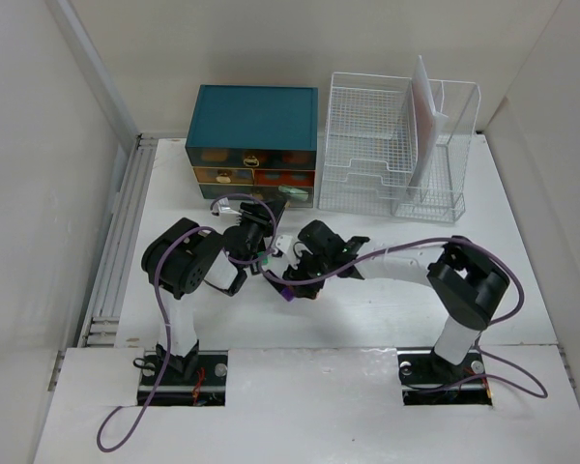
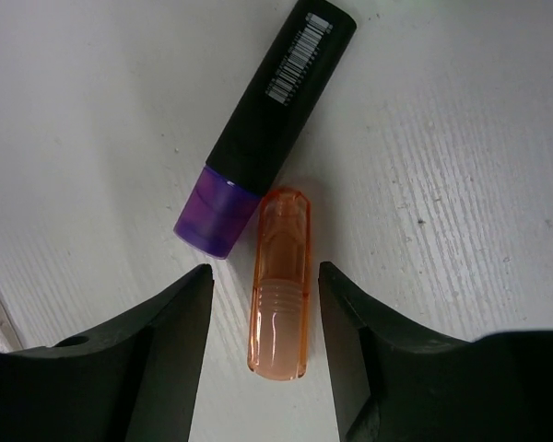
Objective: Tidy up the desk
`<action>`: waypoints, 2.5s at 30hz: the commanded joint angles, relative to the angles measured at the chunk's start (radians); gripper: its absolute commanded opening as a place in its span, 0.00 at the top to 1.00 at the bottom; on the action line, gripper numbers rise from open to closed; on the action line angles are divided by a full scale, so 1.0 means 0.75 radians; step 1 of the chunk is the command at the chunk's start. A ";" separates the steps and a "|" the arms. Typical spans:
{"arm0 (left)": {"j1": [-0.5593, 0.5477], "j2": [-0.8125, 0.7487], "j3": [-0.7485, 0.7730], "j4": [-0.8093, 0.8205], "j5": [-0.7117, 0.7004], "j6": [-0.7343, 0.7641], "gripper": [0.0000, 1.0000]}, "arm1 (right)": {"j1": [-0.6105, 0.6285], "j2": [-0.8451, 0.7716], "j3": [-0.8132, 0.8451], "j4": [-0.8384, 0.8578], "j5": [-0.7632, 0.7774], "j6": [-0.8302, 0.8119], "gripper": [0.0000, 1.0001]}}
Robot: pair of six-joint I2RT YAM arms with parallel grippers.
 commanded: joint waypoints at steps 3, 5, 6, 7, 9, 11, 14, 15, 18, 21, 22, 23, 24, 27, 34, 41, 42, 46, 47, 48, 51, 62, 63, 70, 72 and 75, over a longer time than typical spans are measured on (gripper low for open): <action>-0.029 0.061 -0.028 0.413 0.042 0.095 1.00 | 0.011 0.023 0.056 0.008 0.046 0.064 0.45; -0.029 0.061 -0.028 0.414 0.042 0.095 1.00 | 0.011 0.023 0.056 0.008 0.058 0.076 0.45; -0.029 0.061 -0.028 0.414 0.042 0.095 1.00 | 0.011 0.023 0.056 0.008 0.058 0.088 0.45; -0.029 0.061 -0.028 0.414 0.042 0.095 1.00 | 0.011 0.035 0.056 0.008 0.058 0.089 0.45; -0.029 0.061 -0.028 0.414 0.042 0.095 1.00 | 0.011 0.048 0.056 0.008 0.058 0.101 0.45; -0.029 0.061 -0.028 0.414 0.054 0.083 1.00 | 0.011 0.060 0.071 -0.006 0.070 0.113 0.45; -0.029 0.061 -0.028 0.414 0.054 0.083 1.00 | 0.011 0.072 0.071 -0.018 0.071 0.129 0.47; -0.029 0.061 -0.028 0.414 0.054 0.083 1.00 | 0.011 0.088 0.071 -0.018 0.083 0.129 0.48; -0.029 0.073 -0.028 0.414 0.054 0.083 1.00 | 0.023 0.103 0.083 -0.018 0.083 0.142 0.61; -0.029 0.073 -0.028 0.414 0.054 0.083 1.00 | 0.035 0.115 0.083 -0.018 0.095 0.142 0.77; -0.029 0.073 -0.028 0.414 0.054 0.083 1.00 | 0.035 0.115 0.083 -0.018 0.107 0.142 0.80; -0.029 0.073 -0.028 0.414 0.054 0.083 1.00 | 0.035 0.115 0.083 -0.018 0.107 0.142 0.83; -0.029 0.073 -0.028 0.414 0.054 0.083 1.00 | 0.035 0.115 0.083 -0.018 0.107 0.154 0.88; -0.029 0.073 -0.028 0.414 0.054 0.071 1.00 | 0.035 0.103 0.071 -0.018 0.107 0.154 0.96; -0.029 0.085 -0.028 0.426 0.054 0.071 1.00 | 0.035 -0.077 0.083 -0.018 0.226 0.081 0.99; -0.029 0.085 -0.016 0.414 0.054 0.071 1.00 | 0.035 -0.253 0.187 -0.045 0.393 0.001 1.00; -0.029 0.085 -0.016 0.414 0.054 0.071 1.00 | 0.035 -0.265 0.204 -0.045 0.424 -0.014 1.00; -0.029 0.085 -0.003 0.401 0.054 0.071 1.00 | 0.019 -0.277 0.322 -0.045 0.553 -0.083 1.00; -0.029 0.085 -0.003 0.401 0.054 0.071 1.00 | -0.020 -0.259 0.351 -0.045 0.553 -0.095 1.00; -0.029 0.085 -0.003 0.401 0.054 0.071 1.00 | -0.032 -0.259 0.406 -0.045 0.569 -0.108 1.00; -0.029 0.085 -0.003 0.401 0.054 0.071 1.00 | -0.075 -0.196 0.508 -0.045 0.582 -0.144 1.00; -0.029 0.085 0.009 0.401 0.067 0.071 1.00 | -0.192 0.097 0.872 -0.059 0.510 -0.220 1.00; -0.029 0.085 0.009 0.401 0.067 0.071 1.00 | -0.204 0.135 0.887 -0.059 0.510 -0.232 1.00; -0.029 0.097 -0.003 0.413 0.067 0.071 1.00 | -0.247 0.281 1.009 -0.035 0.510 -0.247 1.00; -0.029 0.097 -0.003 0.414 0.067 0.071 1.00 | -0.247 0.307 1.052 -0.035 0.496 -0.261 1.00; -0.029 0.097 -0.003 0.414 0.067 0.071 1.00 | -0.259 0.354 1.095 -0.073 0.482 -0.273 0.97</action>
